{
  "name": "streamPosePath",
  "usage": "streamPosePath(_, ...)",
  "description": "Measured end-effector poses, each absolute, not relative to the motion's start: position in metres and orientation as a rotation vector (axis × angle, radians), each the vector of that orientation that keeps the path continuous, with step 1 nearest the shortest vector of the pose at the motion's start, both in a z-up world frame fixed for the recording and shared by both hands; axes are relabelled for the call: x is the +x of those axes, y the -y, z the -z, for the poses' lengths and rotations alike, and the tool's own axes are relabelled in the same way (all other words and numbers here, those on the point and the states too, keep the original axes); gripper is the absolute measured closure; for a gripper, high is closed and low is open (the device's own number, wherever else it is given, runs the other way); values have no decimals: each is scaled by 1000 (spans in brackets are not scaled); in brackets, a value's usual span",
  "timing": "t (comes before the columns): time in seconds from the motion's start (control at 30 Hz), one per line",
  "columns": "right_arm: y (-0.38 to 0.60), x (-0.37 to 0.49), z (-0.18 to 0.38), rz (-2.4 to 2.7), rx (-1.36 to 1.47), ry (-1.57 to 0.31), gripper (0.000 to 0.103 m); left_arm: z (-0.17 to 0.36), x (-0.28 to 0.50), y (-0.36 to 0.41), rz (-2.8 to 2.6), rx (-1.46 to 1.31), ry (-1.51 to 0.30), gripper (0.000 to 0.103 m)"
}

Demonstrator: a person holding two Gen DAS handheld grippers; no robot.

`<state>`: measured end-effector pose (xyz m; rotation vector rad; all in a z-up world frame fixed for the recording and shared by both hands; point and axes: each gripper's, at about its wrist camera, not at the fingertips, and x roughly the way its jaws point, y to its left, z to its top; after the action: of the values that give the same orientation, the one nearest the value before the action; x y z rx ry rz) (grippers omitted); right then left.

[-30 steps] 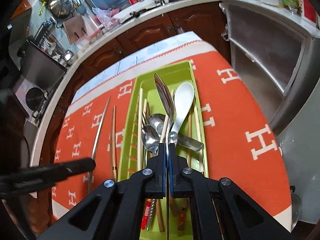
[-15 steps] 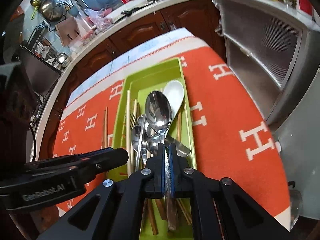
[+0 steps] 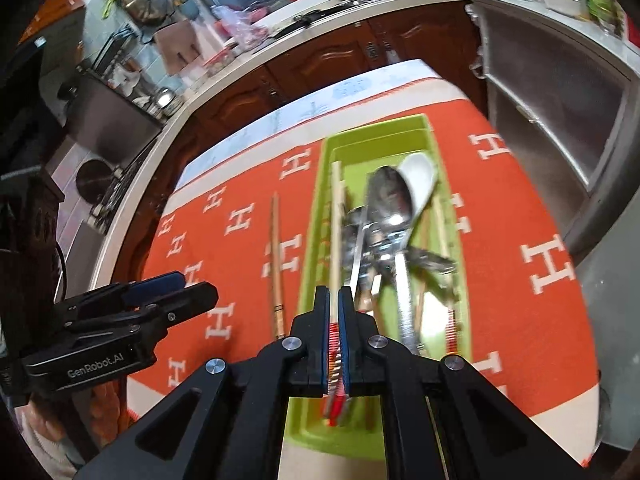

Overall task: Organize utensils
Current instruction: 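Carry the spoon and metal chopstick into the green tray and open both tools, then move both open tools back over the last wooden chopsticks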

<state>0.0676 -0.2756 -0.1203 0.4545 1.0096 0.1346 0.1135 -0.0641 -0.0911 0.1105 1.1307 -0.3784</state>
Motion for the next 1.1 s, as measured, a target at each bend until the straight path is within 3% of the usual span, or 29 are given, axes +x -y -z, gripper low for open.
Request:
streamPosePath(0.13, 251, 69, 116, -178, 429, -1020, 86, 92, 105, 38, 298, 137, -1093, 32)
streamPosePath(1.1, 160, 193, 189, -126, 149, -1278, 88, 147, 129, -54, 134, -3, -1104, 31)
